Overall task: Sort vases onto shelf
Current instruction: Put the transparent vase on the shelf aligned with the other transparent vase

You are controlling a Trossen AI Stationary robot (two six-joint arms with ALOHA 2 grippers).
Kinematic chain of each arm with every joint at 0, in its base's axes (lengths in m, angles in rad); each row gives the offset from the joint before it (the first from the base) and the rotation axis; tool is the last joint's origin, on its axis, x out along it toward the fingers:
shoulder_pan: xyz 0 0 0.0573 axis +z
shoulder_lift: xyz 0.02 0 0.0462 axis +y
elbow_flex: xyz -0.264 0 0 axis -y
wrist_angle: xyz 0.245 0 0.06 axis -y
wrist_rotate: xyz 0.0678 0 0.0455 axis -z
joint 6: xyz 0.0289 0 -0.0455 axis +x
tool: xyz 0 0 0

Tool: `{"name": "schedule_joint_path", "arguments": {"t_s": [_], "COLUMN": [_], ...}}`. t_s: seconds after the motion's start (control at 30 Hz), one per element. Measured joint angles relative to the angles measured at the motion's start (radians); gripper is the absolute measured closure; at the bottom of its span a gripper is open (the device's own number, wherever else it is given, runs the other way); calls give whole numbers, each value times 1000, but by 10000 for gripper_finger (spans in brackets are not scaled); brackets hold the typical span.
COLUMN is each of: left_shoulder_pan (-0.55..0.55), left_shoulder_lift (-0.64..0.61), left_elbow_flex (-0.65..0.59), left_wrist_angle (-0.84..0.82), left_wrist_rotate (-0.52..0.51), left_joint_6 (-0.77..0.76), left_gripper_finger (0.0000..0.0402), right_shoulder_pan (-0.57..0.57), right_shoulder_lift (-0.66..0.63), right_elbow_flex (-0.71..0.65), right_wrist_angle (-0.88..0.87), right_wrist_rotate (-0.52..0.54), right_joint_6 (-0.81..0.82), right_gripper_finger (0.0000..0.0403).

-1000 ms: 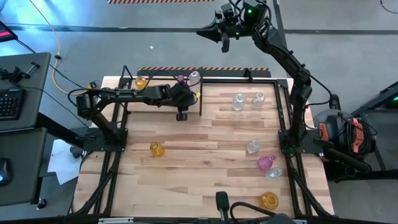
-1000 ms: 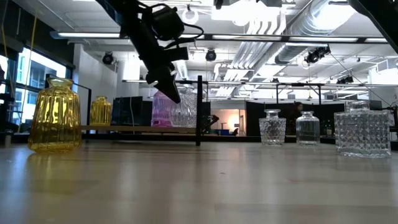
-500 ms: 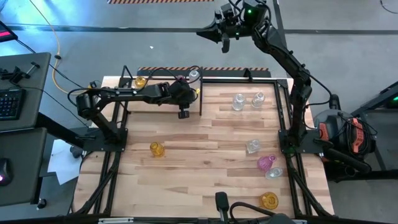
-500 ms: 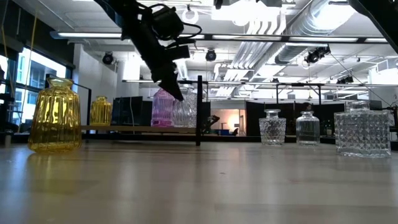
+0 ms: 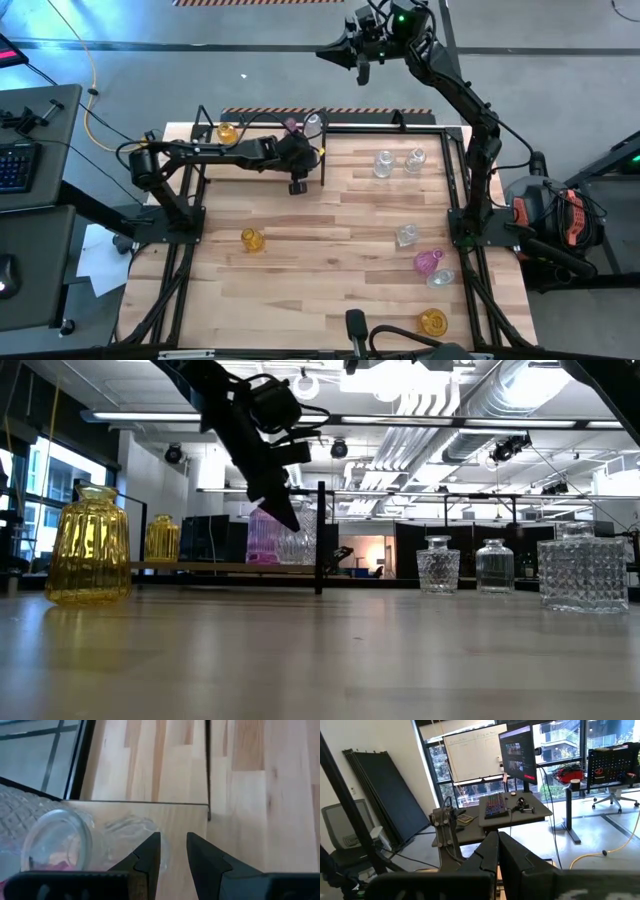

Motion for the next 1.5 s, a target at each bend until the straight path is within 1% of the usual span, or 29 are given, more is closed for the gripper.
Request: {"name": "schedule_joint_path", "arguments": {"t_s": [0.27, 0.33, 0.53, 0.83, 0.93, 1.1, 1.3, 1.43, 1.5], "left_shoulder_pan": [9, 8, -16, -49, -52, -69, -87, -93, -94], "left_shoulder_lift": [0, 0, 0, 0, 0, 0, -1, -1, -1], "left_elbow_flex": [0, 0, 0, 1, 29, 115, 182, 188, 188], "left_wrist_angle": [34, 34, 36, 56, 18, -71, -190, -245, -269], "left_wrist_rotate": [-13, -30, -50, -57, -57, -74, -7, 7, 8], "left_joint_6": [-16, -26, -25, 56, 82, 162, 237, 300, 334], "left_gripper_finger": [314, 314, 314, 314, 314, 314, 314, 314, 314], "right_shoulder_pan": [0, 0, 0, 0, 0, 0, 0, 0, 0], "right_shoulder_lift": [0, 0, 0, 0, 0, 0, 0, 0, 0], "right_elbow_flex": [0, 0, 0, 0, 0, 0, 0, 0, 0], "right_wrist_angle": [0, 0, 0, 0, -1, -2, -35, -146, -214], "right_wrist_rotate": [-2, -3, -3, -5, -5, -5, -2, 74, 132], "right_joint_6": [0, 0, 0, 0, 0, 24, 94, 103, 91], "right_gripper_finger": [403, 403, 403, 403, 403, 403, 403, 403, 403]}}
